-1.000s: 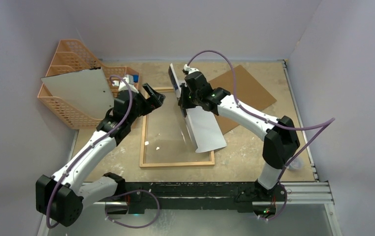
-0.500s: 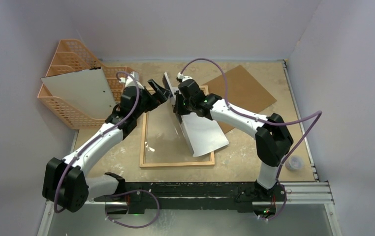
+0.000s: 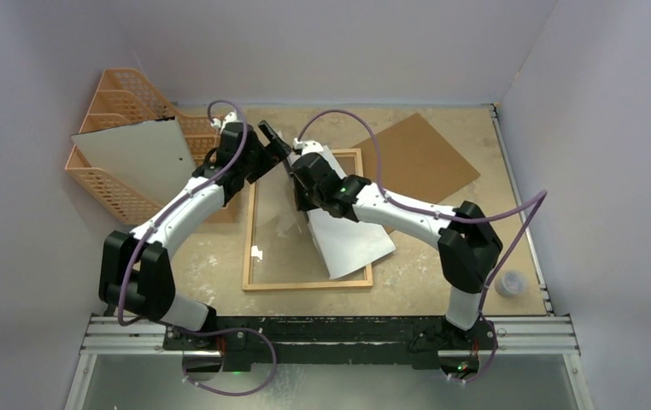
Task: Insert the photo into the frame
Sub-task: Turn over the photo from the photo frame.
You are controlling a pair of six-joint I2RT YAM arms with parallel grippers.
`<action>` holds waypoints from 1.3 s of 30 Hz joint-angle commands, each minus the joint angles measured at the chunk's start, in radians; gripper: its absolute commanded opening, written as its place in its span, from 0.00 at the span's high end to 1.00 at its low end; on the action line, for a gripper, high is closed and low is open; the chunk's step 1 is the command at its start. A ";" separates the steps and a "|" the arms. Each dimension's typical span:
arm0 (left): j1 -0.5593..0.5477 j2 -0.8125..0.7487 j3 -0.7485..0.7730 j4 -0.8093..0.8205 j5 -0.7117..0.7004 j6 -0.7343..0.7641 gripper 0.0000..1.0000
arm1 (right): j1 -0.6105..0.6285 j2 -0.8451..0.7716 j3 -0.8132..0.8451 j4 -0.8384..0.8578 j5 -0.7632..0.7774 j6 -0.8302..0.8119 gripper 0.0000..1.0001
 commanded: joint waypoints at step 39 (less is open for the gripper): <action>0.060 0.075 0.054 -0.158 0.192 0.272 1.00 | 0.119 -0.062 -0.057 0.097 -0.026 -0.135 0.42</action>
